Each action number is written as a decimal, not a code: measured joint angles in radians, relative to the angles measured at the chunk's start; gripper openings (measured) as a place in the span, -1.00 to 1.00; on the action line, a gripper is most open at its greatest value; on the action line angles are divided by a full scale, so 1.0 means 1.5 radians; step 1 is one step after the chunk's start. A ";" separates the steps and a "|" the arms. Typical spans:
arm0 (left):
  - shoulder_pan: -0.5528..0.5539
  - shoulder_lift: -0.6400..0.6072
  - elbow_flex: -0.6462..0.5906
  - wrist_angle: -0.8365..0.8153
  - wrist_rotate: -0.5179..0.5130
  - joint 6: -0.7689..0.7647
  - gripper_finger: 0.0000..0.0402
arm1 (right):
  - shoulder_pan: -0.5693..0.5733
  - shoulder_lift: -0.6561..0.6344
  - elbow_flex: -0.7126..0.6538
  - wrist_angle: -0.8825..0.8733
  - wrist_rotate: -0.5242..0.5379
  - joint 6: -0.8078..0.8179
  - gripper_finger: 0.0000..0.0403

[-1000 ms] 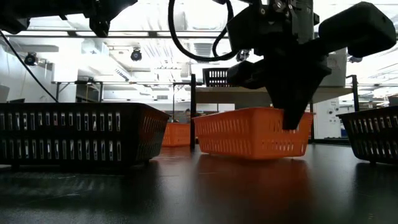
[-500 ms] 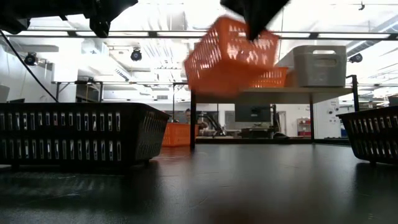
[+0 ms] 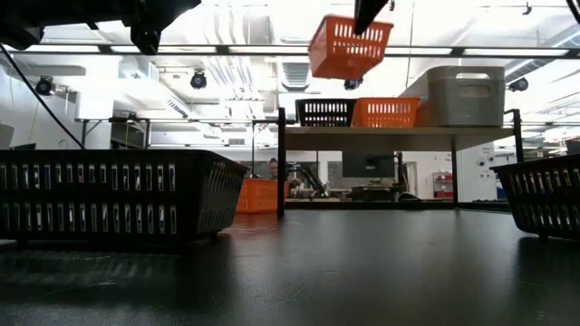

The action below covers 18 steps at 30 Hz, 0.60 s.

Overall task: Stack baskets on shelf by color
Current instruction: Stack the bottom orange basket on the orange basket on the shelf

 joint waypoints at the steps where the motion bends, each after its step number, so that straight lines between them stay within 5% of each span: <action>1: 0.000 0.000 0.000 0.000 0.000 0.001 -0.28 | -0.022 -0.003 -0.002 0.000 -0.017 -0.021 -0.95; 9: 0.000 0.000 0.000 0.000 0.000 0.006 -0.28 | -0.196 -0.012 -0.004 -0.001 -0.162 -0.110 -0.96; 18: 0.000 0.001 0.000 -0.001 0.000 0.006 -0.28 | -0.267 -0.035 -0.005 -0.002 -0.170 -0.123 -0.96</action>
